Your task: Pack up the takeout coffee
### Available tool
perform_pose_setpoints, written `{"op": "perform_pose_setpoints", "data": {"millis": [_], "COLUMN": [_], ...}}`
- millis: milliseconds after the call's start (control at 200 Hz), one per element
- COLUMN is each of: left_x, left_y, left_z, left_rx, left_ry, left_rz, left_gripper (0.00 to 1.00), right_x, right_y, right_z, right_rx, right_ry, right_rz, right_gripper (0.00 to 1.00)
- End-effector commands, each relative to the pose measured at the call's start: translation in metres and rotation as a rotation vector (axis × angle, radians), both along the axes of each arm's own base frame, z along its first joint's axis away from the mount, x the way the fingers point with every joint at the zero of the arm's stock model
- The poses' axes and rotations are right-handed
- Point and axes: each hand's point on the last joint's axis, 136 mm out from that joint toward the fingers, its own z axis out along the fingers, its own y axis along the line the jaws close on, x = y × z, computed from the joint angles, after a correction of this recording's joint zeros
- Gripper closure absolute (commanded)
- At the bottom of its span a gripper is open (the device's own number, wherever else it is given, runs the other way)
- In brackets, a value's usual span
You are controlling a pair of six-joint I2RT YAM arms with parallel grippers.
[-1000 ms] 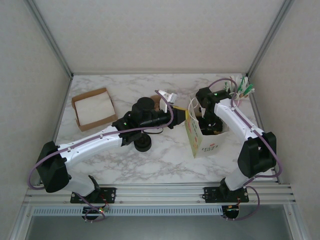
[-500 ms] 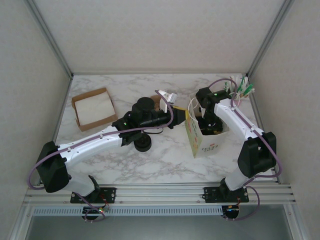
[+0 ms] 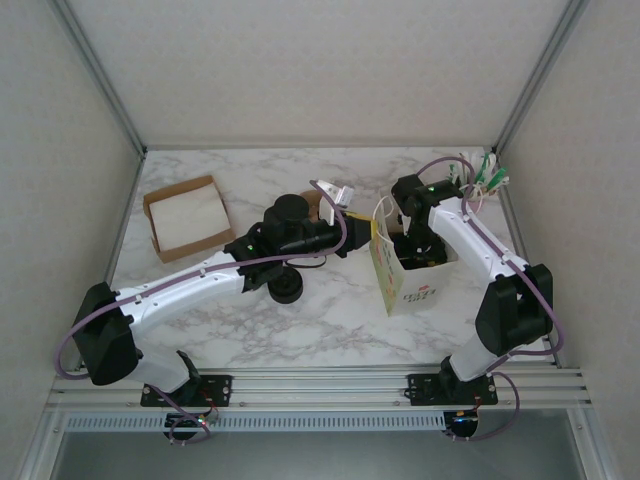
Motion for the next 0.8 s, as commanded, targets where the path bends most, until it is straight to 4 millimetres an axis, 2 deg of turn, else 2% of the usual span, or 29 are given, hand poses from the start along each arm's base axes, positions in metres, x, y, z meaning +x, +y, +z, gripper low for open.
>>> {"op": "perform_pose_setpoints", "data": {"millis": [0, 796], "left_x": [-0.002, -0.001], "left_y": [-0.002, -0.003], "left_z": [0.011, 0.01], "left_rx": [-0.028, -0.028], "left_ry": [-0.031, -0.025], "left_rz": [-0.011, -0.008], "left_gripper": [0.8, 0.79], "right_x": [-0.001, -0.004], "right_y": [-0.004, -0.007], "right_z": [0.016, 0.03], "right_rx": [0.005, 0.008], "right_ry": [-0.032, -0.059], "right_rz": [-0.016, -0.021], "right_gripper": [0.2, 0.1]}}
